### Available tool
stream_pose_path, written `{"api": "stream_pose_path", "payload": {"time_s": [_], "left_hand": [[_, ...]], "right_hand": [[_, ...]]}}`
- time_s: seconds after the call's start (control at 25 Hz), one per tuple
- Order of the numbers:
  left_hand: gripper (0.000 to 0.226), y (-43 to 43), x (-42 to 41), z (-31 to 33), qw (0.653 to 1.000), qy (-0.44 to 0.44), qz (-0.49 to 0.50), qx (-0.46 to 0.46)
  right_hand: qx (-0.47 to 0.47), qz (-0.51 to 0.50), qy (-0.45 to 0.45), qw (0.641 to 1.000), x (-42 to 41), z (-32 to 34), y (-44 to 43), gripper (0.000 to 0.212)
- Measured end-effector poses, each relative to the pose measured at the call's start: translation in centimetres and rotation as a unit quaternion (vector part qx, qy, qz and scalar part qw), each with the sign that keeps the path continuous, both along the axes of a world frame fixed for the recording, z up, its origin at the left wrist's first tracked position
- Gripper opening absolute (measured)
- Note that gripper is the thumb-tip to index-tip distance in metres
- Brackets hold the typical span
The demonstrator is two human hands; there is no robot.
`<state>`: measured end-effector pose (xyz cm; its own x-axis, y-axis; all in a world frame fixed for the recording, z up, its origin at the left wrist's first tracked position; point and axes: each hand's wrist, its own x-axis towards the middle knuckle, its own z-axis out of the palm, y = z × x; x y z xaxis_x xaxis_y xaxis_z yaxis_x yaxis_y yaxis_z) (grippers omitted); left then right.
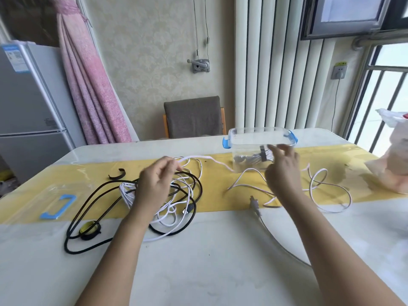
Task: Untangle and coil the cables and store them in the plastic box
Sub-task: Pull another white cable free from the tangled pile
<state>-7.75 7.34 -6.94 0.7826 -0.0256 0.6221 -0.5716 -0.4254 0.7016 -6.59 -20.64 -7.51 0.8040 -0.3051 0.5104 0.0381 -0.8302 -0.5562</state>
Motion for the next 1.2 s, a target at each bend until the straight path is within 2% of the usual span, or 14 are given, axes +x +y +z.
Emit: {"api": "stream_pose_path", "payload": {"time_s": [0.04, 0.12, 0.16, 0.24, 0.36, 0.44, 0.56, 0.64, 0.76, 0.84, 0.92, 1.0, 1.12, 1.2], "left_hand": [[0.030, -1.0, -0.2, -0.5, 0.998, -0.016, -0.002, 0.057], [0.036, -2.3, -0.5, -1.4, 0.990, -0.038, 0.000, 0.136], [0.041, -2.6, -0.6, -1.6, 0.987, -0.050, 0.007, 0.155], [0.044, -2.5, -0.6, -1.8, 0.985, -0.056, 0.021, 0.164], [0.050, -2.7, -0.7, -1.9, 0.990, -0.020, 0.016, 0.137], [0.050, -2.9, -1.0, -2.0, 0.993, -0.016, 0.016, 0.115], [0.050, -1.8, -0.8, -1.7, 0.990, -0.043, 0.026, 0.135], [0.048, -0.2, 0.1, -2.0, 0.983, -0.056, 0.070, 0.158], [0.039, 1.6, 1.5, -2.9, 0.979, -0.054, 0.119, 0.156], [0.031, 1.7, 1.7, -2.9, 0.979, -0.078, 0.108, 0.157], [0.027, 0.8, 1.4, -2.3, 0.975, -0.108, 0.083, 0.177], [0.024, -0.7, 0.9, -1.8, 0.967, -0.130, 0.057, 0.213], [0.022, -2.5, 0.2, -1.7, 0.956, -0.156, 0.048, 0.242], [0.022, -2.5, -0.1, -1.6, 0.954, -0.176, 0.050, 0.238]], "right_hand": [[-0.009, 0.090, -0.022, 0.996, -0.5, 0.3, 1.7, 0.064], [0.018, 0.302, 0.004, 0.953, -2.1, 1.2, 5.2, 0.065], [0.036, 0.376, 0.040, 0.925, -2.9, 1.5, 6.5, 0.057], [0.075, 0.433, 0.099, 0.893, -3.9, 1.2, 8.2, 0.024], [0.063, 0.437, 0.101, 0.891, -3.9, 1.2, 8.1, 0.029], [0.053, 0.401, 0.062, 0.913, -3.1, 1.6, 7.0, 0.029], [0.129, 0.207, -0.055, 0.968, -1.4, 2.3, 3.5, 0.031], [0.193, 0.065, -0.103, 0.974, -0.6, 2.5, 1.0, 0.031], [0.243, -0.031, -0.102, 0.964, -0.1, 1.9, -1.7, 0.031], [0.197, -0.055, -0.055, 0.977, 0.5, 0.9, -2.0, 0.026], [0.073, -0.026, -0.051, 0.996, 0.4, 0.5, -0.6, 0.028], [-0.022, 0.103, -0.085, 0.991, -0.3, 0.6, 2.1, 0.043], [-0.052, 0.316, -0.023, 0.947, -2.4, 0.9, 6.8, 0.030], [-0.055, 0.349, 0.034, 0.935, -3.0, 0.6, 8.1, 0.027]]}}
